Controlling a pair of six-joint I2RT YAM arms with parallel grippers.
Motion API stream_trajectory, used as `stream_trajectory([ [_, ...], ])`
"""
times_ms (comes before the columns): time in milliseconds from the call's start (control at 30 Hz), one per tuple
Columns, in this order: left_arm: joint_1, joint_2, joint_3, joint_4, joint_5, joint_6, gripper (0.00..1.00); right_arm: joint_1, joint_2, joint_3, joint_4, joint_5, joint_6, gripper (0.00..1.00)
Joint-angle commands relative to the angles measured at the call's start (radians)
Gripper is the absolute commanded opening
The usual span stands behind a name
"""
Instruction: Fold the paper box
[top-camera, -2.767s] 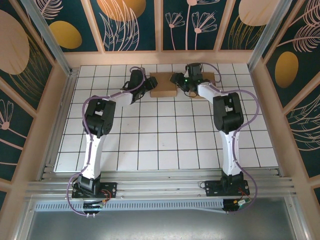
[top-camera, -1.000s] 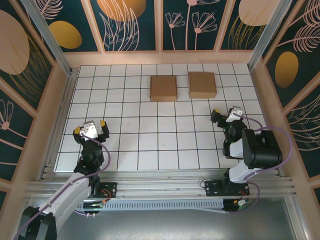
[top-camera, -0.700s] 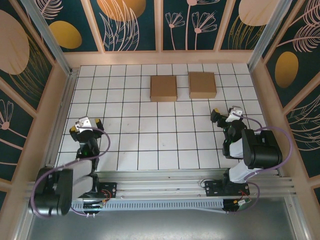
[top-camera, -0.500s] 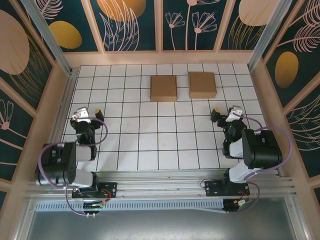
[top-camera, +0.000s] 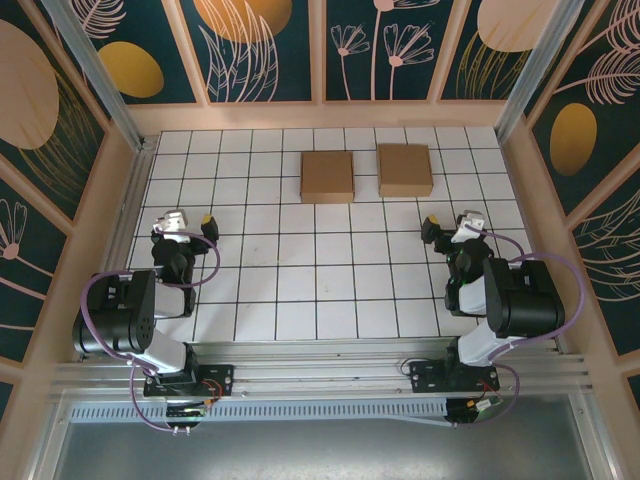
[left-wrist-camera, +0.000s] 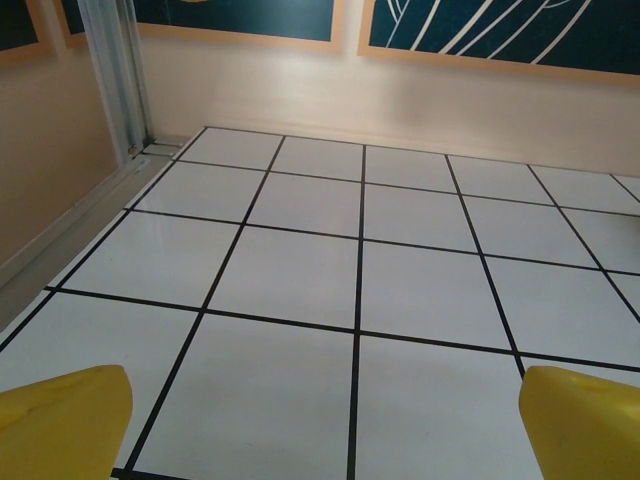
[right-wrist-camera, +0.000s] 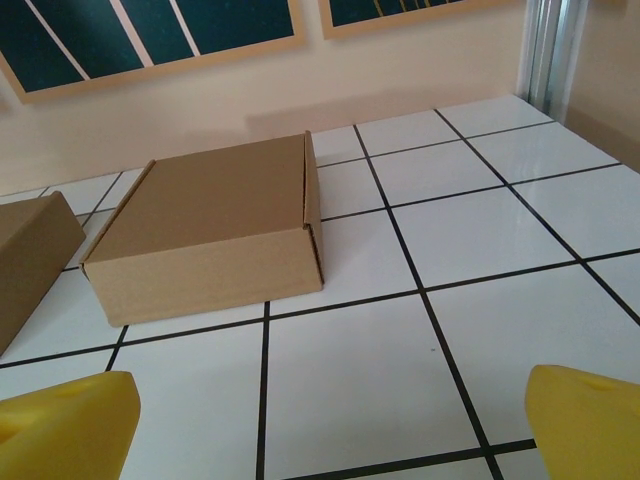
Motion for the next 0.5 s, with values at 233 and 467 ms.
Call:
stream_trajectory([
  [233, -0.001, -0.004, 0.002, 0.065, 0.024, 0.013, 0.99, 0.02, -0.001, 0.027, 0.023, 0.009, -0.04, 0.99],
  [467, -0.001, -0.004, 0.002, 0.065, 0.023, 0.013, 0.99, 0.025, 0.0, 0.02, 0.033, 0.027, -0.041, 0.99],
])
